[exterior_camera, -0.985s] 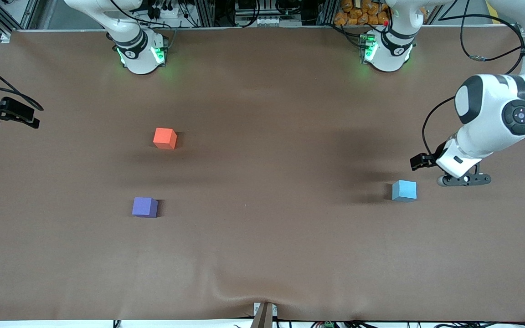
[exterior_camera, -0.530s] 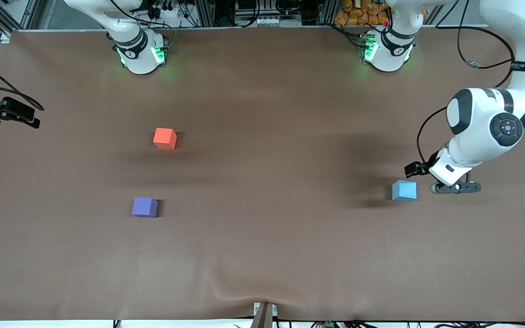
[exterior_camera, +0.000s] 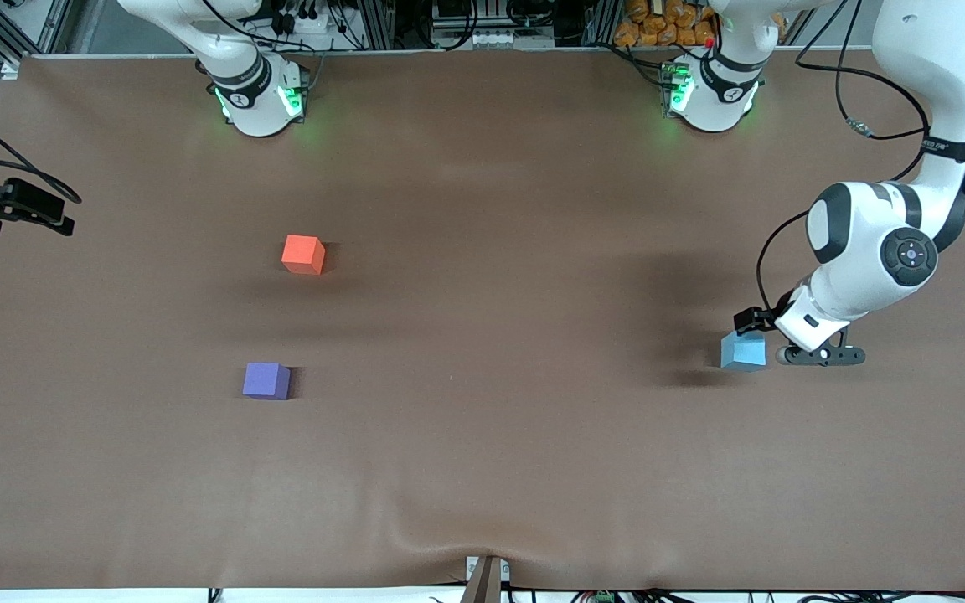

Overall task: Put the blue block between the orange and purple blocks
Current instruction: 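Close the left gripper on the light blue cube and lift it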

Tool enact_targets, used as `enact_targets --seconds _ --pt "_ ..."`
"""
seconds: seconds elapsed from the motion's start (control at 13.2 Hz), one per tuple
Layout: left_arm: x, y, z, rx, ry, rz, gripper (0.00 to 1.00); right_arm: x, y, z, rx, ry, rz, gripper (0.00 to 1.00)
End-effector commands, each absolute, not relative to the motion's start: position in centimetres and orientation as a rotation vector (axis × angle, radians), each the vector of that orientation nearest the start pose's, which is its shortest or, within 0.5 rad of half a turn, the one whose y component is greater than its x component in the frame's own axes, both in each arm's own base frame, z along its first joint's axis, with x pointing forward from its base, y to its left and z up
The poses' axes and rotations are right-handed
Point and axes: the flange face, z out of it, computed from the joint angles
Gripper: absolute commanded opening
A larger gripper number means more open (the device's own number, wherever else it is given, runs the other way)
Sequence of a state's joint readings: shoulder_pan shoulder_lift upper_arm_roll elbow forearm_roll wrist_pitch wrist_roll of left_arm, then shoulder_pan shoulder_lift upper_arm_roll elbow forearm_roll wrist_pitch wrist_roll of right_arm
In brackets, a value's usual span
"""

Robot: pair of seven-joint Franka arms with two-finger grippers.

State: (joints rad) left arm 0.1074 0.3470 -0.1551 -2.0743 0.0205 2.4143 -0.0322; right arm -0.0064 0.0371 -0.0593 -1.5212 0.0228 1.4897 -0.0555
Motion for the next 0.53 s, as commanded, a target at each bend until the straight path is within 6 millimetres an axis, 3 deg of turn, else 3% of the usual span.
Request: enact_targets --seconds 0.0,0.45 --pt "59.4 -2.6 25.4 -3.186 0.064 -0.016 1.0 55.3 -3.0 62.8 -3.103 0.03 0.099 1.0" --pt "60.2 -3.6 24.0 -3.182 0.201 -0.024 1.0 55.3 -3.1 62.6 -3.103 0.032 0.107 1.0"
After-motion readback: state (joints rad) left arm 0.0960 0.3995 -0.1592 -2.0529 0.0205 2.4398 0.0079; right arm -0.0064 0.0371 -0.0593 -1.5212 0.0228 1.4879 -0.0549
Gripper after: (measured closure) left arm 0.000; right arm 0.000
